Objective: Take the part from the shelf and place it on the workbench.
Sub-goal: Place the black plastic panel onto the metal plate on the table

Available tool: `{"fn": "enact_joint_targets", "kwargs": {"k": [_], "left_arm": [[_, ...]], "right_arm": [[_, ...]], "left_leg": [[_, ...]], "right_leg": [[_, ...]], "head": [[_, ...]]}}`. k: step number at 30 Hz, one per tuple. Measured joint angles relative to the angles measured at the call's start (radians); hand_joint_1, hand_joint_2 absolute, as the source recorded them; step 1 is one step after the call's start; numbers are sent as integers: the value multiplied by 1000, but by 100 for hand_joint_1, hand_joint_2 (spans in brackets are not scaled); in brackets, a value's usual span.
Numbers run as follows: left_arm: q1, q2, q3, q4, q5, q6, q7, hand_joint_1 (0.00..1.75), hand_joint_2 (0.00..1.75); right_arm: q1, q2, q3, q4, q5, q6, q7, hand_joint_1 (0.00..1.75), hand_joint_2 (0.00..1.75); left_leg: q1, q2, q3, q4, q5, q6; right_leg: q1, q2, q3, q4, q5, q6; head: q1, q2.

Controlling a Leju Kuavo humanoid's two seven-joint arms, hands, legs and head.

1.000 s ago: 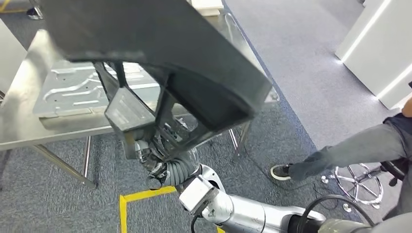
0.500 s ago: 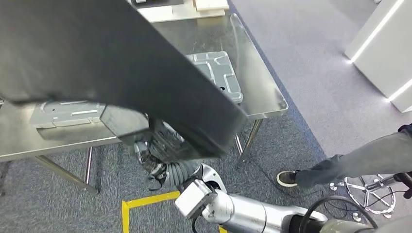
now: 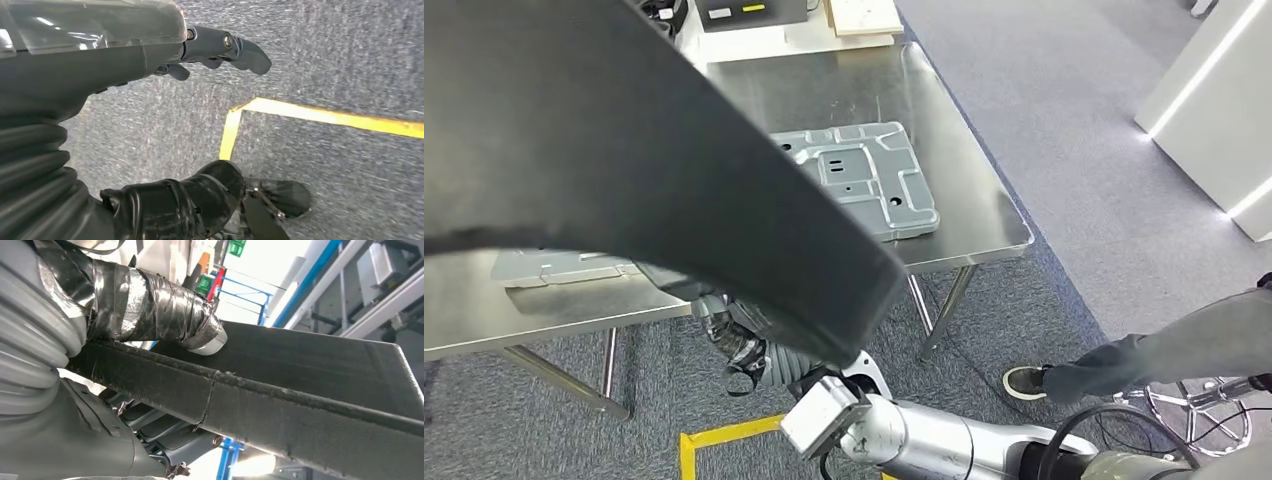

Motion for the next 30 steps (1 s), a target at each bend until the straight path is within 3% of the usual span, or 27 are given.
{"fn": "enact_joint_targets", "kwargs": {"k": [2,4,5,6,8,10,14,16,17,19,20,21,22,24,26,27,30], "left_arm": [[0,0,0,0,0,-1,0,0,175],[-2,1,0,0,1,-2,1,0,175],[-2,2,0,0,1,-2,1,0,175],[-1,2,0,0,1,-2,1,0,175],[1,1,0,0,2,-2,1,0,175],[1,1,0,0,3,-2,0,0,175],[-5,2,0,0,4,-1,1,0,175],[-4,2,0,0,4,-1,1,0,175],[-4,2,0,0,4,-1,1,0,175],[-4,2,0,0,3,-2,1,0,175],[-4,2,0,0,3,-2,1,0,175],[-4,2,0,0,2,-2,1,0,175],[-3,2,0,0,2,-2,1,0,175],[-1,3,0,0,0,-1,3,0,175],[1,6,0,1,0,0,5,0,175],[1,8,0,1,0,1,5,0,175],[-4,9,0,1,0,1,4,0,175]], "right_arm": [[-2,-4,0,-9,4,-2,3,175,175],[-1,-10,0,-13,6,-5,5,175,175],[2,-14,0,-14,6,-6,7,175,175],[3,-17,0,-15,5,-7,9,175,175],[4,-22,0,-19,4,-7,12,175,175],[3,-26,-1,-24,1,-7,13,175,175],[3,-30,-3,-29,-10,-2,20,175,175],[2,-31,-3,-31,-14,3,21,175,175],[0,-32,-4,-32,-15,5,21,175,175],[-2,-33,-4,-34,-20,7,21,175,175],[-2,-33,-4,-34,-23,9,22,175,175],[-2,-34,-4,-34,-26,10,22,175,175],[-2,-34,-4,-34,-29,11,22,175,175],[-2,-35,-4,-34,-35,15,21,175,175],[-5,-36,-7,-35,-46,20,21,175,175],[-6,-36,-9,-35,-53,23,21,175,175],[-7,-37,-15,-37,-74,29,21,175,175]], "left_leg": [[4,0,20,-11,-6,7],[3,1,32,-10,-20,11],[3,1,40,-8,-29,12],[3,0,49,-6,-39,11],[4,0,73,1,-61,8],[2,-1,83,10,-82,0],[-1,-2,85,15,-102,-17],[0,0,71,53,-125,-26],[2,1,47,101,-145,-31],[4,2,-36,241,-186,-37],[5,2,-77,294,-192,-38],[5,2,-103,318,-180,-36],[5,1,-110,302,-148,-32],[2,-15,-80,187,-53,-19],[-3,-42,-41,89,2,-8],[-6,-49,-31,68,5,-4],[-6,-33,-7,26,-4,2]], "right_leg": [[-1,-1,-40,90,-40,6],[-2,-2,-129,228,-81,9],[-2,-2,-165,269,-80,10],[-3,-2,-180,269,-57,11],[-4,-3,-161,165,37,11],[-3,-3,-124,62,93,6],[-1,2,-111,33,84,-14],[-4,1,-99,30,76,-26],[-5,0,-92,29,71,-31],[-2,-2,-80,29,60,-37],[0,-1,-73,29,55,-38],[2,3,-65,29,48,-39],[3,8,-55,29,41,-39],[4,23,-36,28,27,-38],[1,36,-28,26,18,-32],[-3,43,-30,24,17,-27],[-8,57,-28,12,18,-11]], "head": [[5,0],[8,0],[9,0],[10,0],[11,0],[10,0],[11,0],[11,0],[11,0],[9,0],[9,0],[10,0],[10,0],[10,0],[9,0],[8,0],[8,0]]}}
